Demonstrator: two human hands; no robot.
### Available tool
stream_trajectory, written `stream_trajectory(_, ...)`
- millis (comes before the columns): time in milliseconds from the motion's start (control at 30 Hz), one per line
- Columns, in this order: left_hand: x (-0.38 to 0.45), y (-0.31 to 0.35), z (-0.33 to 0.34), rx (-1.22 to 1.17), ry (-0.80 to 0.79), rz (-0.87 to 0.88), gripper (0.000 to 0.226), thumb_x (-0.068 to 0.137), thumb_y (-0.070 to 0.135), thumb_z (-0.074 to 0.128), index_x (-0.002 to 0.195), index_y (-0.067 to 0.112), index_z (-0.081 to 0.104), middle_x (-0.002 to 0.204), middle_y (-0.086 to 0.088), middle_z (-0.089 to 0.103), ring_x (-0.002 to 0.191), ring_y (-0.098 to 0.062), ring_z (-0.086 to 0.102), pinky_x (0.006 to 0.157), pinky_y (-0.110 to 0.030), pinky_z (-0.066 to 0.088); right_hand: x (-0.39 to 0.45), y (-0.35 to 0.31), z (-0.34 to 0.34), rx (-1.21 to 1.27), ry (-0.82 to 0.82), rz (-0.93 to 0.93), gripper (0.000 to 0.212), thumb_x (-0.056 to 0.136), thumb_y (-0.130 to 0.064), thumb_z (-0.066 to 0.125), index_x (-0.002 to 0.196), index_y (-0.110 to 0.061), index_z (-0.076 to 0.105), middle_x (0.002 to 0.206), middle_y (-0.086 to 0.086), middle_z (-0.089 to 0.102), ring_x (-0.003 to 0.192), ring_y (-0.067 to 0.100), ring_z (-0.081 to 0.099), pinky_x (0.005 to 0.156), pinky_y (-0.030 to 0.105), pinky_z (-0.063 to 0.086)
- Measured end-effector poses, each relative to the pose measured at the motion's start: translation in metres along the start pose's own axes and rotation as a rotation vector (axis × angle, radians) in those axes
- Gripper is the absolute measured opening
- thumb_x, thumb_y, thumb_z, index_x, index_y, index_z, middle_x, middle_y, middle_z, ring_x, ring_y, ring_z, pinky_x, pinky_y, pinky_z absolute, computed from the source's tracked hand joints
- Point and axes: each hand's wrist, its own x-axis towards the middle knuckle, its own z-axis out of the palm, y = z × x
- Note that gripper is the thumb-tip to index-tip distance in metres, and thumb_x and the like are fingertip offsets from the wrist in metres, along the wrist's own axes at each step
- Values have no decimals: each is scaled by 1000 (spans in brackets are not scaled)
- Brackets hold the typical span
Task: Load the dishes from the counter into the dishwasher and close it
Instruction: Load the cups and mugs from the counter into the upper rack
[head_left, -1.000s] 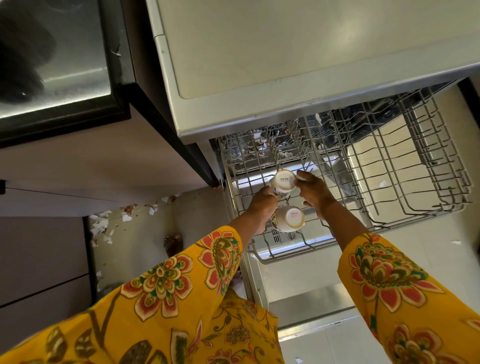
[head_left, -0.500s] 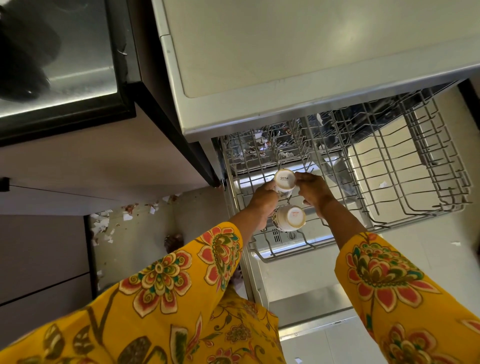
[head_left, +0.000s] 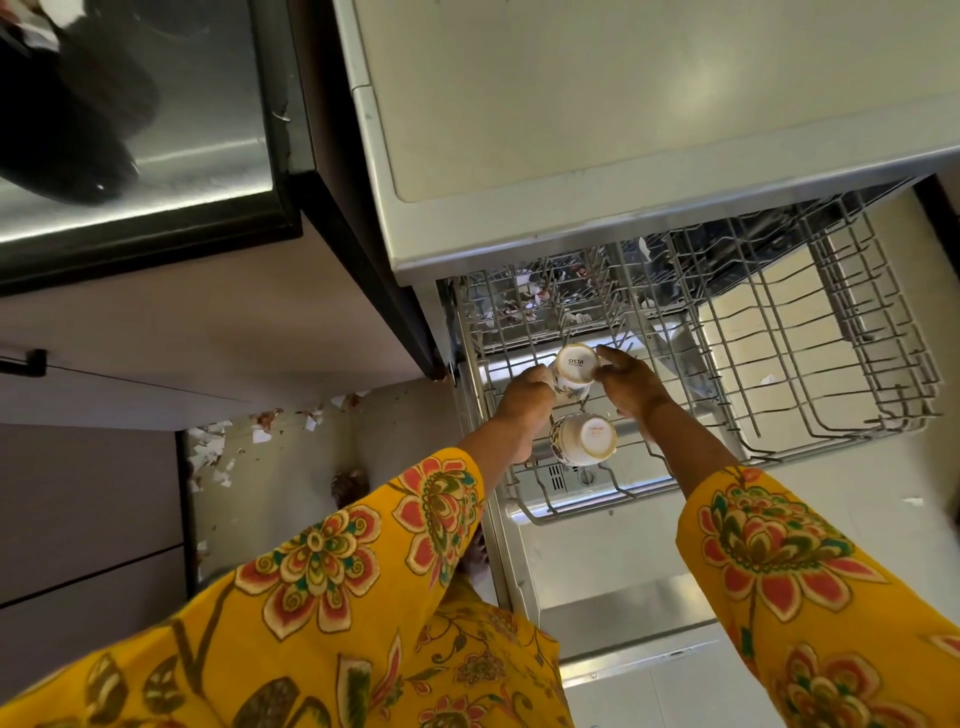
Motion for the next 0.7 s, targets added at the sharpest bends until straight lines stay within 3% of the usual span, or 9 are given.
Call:
stream_trajectory(100, -4, 1, -4, -76, 36, 2, 50, 96, 1, 37, 142, 19, 42, 147, -2, 42, 132, -21, 40, 113, -42, 31, -5, -5, -1, -89, 73, -10, 40, 97, -20, 43, 136, -16, 48, 143, 8, 46, 129, 29, 44, 106, 33, 32)
stream_trajectory(200, -11, 4, -8, -159, 64, 29, 44, 96, 2, 39, 137, 17, 48, 140, -3, 48, 127, -20, 46, 109, -39, 36, -18, -15, -2, -62, 171, -27, 35, 97, -21, 44, 130, -14, 55, 138, 9, 52, 125, 30, 48, 103, 32, 34)
stream_trajectory(300, -23, 8, -16, -285, 92, 64, 36, 98, 5, 39, 130, 16, 54, 114, 2, 59, 100, -12, 54, 83, -26, 45, -36, -30, 2, -5, 158, -57, 31, 96, -16, 44, 122, -13, 61, 133, 9, 56, 122, 29, 50, 102, 30, 36)
stream_trajectory(367, -34, 11, -25, -344, 115, 93, 32, 99, 8, 40, 124, 17, 57, 105, 4, 57, 94, -10, 52, 73, -23, 42, -49, -41, 9, 72, 111, -95, 29, 94, -12, 44, 115, -12, 65, 120, 7, 62, 112, 27, 55, 95, 28, 39)
stream_trajectory(467, -51, 13, -42, -420, 144, 135, 25, 99, 11, 41, 115, 20, 59, 94, 6, 58, 88, -9, 53, 75, -24, 41, -67, -57, 24, 186, 34, -168, 24, 92, -11, 46, 99, -17, 68, 87, -5, 62, 80, 14, 53, 74, 26, 43)
stream_trajectory(533, -62, 13, -56, -452, 154, 169, 20, 99, 14, 42, 106, 18, 60, 85, 5, 56, 76, -9, 51, 68, -23, 40, -82, -71, 34, 214, -6, -205, 22, 91, -13, 48, 103, -17, 67, 95, -1, 65, 83, 15, 53, 71, 25, 41)
stream_trajectory(600, -78, 14, -73, -485, 167, 211, 20, 100, 16, 42, 89, 18, 59, 74, 6, 57, 67, -7, 50, 64, -22, 39, -99, -87, 44, 219, -71, -254, 18, 92, -19, 51, 103, -20, 65, 109, 8, 65, 94, 20, 54, 84, 33, 45)
stream_trajectory(700, -105, 17, -99, -512, 196, 303, 24, 99, 20, 45, 77, 18, 56, 62, 7, 61, 65, -8, 52, 64, -24, 39, -127, -111, 54, 212, -158, -326, 19, 95, -25, 49, 97, -14, 65, 104, 14, 65, 93, 22, 56, 82, 33, 43)
